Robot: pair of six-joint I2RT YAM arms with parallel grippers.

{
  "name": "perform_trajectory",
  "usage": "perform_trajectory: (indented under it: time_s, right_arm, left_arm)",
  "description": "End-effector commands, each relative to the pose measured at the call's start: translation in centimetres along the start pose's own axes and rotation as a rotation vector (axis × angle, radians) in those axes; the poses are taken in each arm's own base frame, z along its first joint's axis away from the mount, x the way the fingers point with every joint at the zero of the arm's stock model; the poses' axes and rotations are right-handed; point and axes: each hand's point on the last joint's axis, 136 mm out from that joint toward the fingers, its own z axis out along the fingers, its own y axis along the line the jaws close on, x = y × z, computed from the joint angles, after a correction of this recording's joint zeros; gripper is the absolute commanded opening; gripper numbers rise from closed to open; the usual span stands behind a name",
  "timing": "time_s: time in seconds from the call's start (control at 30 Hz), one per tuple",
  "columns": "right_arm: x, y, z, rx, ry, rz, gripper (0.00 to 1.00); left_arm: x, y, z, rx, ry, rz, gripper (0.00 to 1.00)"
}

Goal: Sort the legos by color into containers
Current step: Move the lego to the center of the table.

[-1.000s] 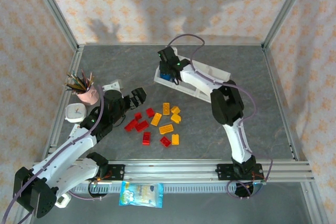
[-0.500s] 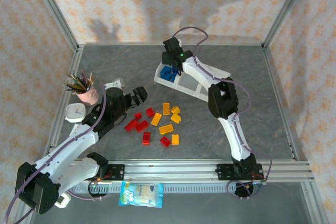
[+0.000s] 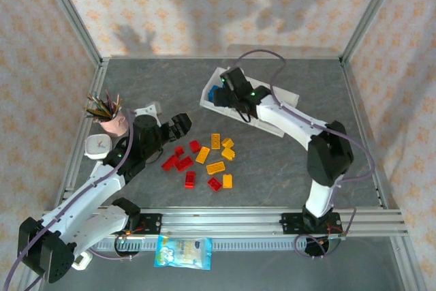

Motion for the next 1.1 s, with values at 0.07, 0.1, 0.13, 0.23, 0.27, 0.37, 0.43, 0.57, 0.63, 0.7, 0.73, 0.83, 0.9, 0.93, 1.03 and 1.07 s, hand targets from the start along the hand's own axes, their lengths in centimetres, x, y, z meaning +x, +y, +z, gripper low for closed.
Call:
perform_trajectory:
  time_s: [0.07, 0.1, 0.13, 0.23, 0.27, 0.37, 0.43, 0.57, 0.63, 0.7, 0.73, 0.83, 0.9, 0.93, 1.03, 1.07]
  right_arm:
    - [4.8, -0.8, -0.2, 0.015, 0.056, 0.055, 0.77]
    - [5.7, -0.8, 0.0, 0.012, 0.068, 0.063, 0.78]
    - [6.7, -0.8, 0.2, 0.006, 0.082, 0.068, 0.79]
    - [8.8, -0.8, 1.1, 0.005, 0.119, 0.081, 0.8]
    - [9.3, -0.9, 1.4, 0.012, 0.129, 0.081, 0.8]
    - [10.5, -1.1, 2.3, 0.031, 0.145, 0.082, 0.81]
    - [11.2, -1.2, 2.9, 0.037, 0.159, 0.088, 0.81]
    - [12.3, -1.0, 3.7, 0.049, 0.184, 0.073, 0.8]
    - [13.1, -1.1, 3.8, 0.067, 0.2, 0.053, 0.79]
    - [13.8, -1.3, 4.0, 0.076, 0.214, 0.047, 0.77]
    - [14.1, -1.6, 4.1, 0.091, 0.217, 0.048, 0.76]
    - [15.0, -2.7, 4.5, 0.141, 0.229, 0.049, 0.73]
    - [15.6, -2.8, 4.6, 0.144, 0.248, 0.058, 0.7]
    - [15.8, -2.8, 4.6, 0.142, 0.253, 0.064, 0.68]
    - [16.5, -2.8, 4.9, 0.13, 0.268, 0.067, 0.67]
    - [16.7, -2.7, 5.0, 0.126, 0.277, 0.062, 0.67]
  left_arm:
    - [2.2, 0.1, -0.1, 0.017, 0.049, -0.006, 0.99]
    - [2.5, 0.1, -0.1, 0.018, 0.053, -0.006, 0.99]
    - [2.8, 0.1, 0.0, 0.015, 0.055, -0.006, 0.99]
    - [3.9, -0.3, 0.2, 0.032, 0.066, -0.007, 0.99]
    - [4.3, -0.4, 0.2, 0.035, 0.068, -0.006, 0.99]
    - [4.9, -0.3, 0.5, 0.04, 0.066, -0.014, 0.99]
    - [5.2, -0.2, 0.7, 0.036, 0.071, -0.016, 0.99]
    - [5.5, -0.4, 0.7, 0.039, 0.078, -0.01, 0.99]
    - [5.5, -0.5, 0.7, 0.042, 0.078, -0.011, 0.99]
    - [5.6, -0.5, 0.7, 0.041, 0.08, -0.01, 0.99]
    - [5.6, -0.5, 0.7, 0.04, 0.081, -0.007, 0.99]
    - [5.7, -0.2, 0.8, 0.032, 0.08, -0.004, 0.99]
    - [5.8, -0.3, 0.7, 0.035, 0.083, -0.003, 0.99]
    - [5.7, -0.4, 0.7, 0.035, 0.082, -0.003, 0.99]
    - [5.8, -0.3, 0.7, 0.031, 0.082, 0.0, 0.99]
    - [5.7, -0.2, 0.7, 0.029, 0.08, 0.0, 0.99]
